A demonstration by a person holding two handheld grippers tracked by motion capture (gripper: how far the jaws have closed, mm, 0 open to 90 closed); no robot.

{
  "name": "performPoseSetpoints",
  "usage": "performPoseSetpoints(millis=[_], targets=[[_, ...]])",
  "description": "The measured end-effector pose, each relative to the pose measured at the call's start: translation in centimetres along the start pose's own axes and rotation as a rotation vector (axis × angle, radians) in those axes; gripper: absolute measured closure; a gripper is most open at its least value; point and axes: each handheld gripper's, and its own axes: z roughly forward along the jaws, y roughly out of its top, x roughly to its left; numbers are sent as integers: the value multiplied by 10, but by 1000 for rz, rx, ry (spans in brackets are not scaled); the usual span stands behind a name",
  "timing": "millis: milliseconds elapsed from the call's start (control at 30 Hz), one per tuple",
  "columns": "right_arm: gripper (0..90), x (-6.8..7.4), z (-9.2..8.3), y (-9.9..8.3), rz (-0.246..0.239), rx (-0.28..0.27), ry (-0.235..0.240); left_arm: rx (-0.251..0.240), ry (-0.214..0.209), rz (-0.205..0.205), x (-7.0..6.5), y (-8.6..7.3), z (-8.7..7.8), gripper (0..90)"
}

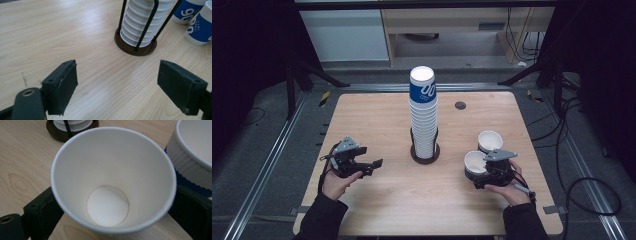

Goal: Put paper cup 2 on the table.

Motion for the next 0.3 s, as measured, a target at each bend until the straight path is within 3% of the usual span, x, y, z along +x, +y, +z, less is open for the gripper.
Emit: performPoseSetpoints(millis=[300], targets=[[44, -3, -17, -14, 29, -31, -10, 1, 9, -11, 3, -1, -1, 155]])
